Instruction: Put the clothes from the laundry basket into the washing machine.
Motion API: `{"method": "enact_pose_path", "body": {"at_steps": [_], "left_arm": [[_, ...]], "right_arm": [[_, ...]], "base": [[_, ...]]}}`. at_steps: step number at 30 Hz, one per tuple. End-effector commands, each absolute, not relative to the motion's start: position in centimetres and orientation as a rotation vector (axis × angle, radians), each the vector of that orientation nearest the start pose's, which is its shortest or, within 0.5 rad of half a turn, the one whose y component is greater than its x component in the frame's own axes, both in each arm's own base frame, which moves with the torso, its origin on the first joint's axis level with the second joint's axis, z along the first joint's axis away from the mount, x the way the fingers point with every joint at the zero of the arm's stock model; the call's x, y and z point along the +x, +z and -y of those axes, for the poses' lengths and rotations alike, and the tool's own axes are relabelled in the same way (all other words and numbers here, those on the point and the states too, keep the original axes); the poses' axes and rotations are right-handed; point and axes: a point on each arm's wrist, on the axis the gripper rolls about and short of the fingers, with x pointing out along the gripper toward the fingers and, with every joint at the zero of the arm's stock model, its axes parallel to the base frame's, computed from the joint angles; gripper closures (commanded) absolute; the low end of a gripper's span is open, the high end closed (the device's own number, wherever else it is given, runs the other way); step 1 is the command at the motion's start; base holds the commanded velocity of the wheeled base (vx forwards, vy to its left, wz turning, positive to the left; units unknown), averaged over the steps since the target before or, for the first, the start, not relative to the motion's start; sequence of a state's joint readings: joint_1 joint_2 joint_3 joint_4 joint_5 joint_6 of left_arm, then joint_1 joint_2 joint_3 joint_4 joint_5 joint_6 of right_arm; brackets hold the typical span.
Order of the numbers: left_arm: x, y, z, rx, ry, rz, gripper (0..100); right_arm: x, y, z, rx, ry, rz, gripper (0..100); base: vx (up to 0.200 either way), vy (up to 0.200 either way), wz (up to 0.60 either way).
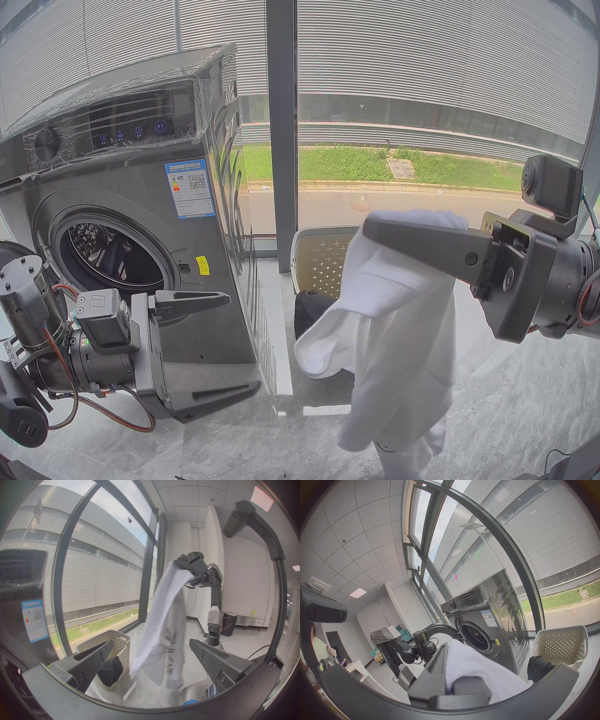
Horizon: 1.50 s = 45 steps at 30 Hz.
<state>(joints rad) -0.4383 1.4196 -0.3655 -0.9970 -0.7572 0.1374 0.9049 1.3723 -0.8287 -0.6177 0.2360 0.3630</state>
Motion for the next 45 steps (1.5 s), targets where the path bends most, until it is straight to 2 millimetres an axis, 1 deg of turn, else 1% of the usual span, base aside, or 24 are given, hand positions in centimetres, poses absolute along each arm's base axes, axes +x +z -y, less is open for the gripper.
{"method": "enact_pose_path", "body": {"at_steps": [1, 3, 8, 10, 18, 24, 32, 37, 40, 45], "left_arm": [[18.4, 16.7, 11.2, 0.151, -1.24, 0.026, 0], [18.7, 16.5, 11.3, 0.155, -1.24, 0.027, 0], [19.4, 15.6, 11.5, 0.156, -1.24, -0.004, 0], [19.5, 15.5, 11.6, 0.157, -1.24, -0.001, 0], [18.8, 16.0, 12.2, 0.162, -1.278, 0.029, 0], [18.3, 16.3, 13.5, 0.163, -1.334, 0.051, 0], [19.5, 16.4, 14.3, 0.162, -1.333, 0.052, 0], [19.4, 16.6, 14.3, 0.163, -1.338, 0.065, 0], [19.3, 17.0, 14.2, 0.165, -1.336, 0.08, 0], [19.2, 17.0, 14.2, 0.165, -1.341, 0.084, 0]], "right_arm": [[13.7, 27.6, -18.6, 0.35, 1.15, -0.134, 100], [13.8, 27.7, -18.6, 0.352, 1.15, -0.131, 100], [13.7, 28.9, -18.7, 0.367, 1.162, -0.096, 100], [13.7, 29.1, -18.7, 0.369, 1.172, -0.088, 100], [13.7, 29.6, -18.7, 0.375, 1.177, -0.074, 100], [13.7, 29.9, -18.8, 0.382, 1.18, -0.064, 100], [13.8, 30.0, -18.8, 0.385, 1.178, -0.061, 100], [14.1, 29.8, -18.7, 0.39, 1.12, -0.061, 100], [15.3, 29.4, -18.5, 0.388, 1.03, -0.064, 100], [15.6, 29.4, -18.4, 0.383, 1.012, -0.059, 100]], "base": [[0.0, 0.0, 0.0], [0.0, 0.0, 0.0], [0.0, 0.0, 0.0], [0.0, 0.0, 0.0], [0.0, 0.0, 0.0], [0.0, 0.0, 0.0], [0.0, 0.0, 0.0], [0.0, 0.0, 0.0], [0.0, 0.0, 0.0], [0.0, 0.0, 0.0]]}}
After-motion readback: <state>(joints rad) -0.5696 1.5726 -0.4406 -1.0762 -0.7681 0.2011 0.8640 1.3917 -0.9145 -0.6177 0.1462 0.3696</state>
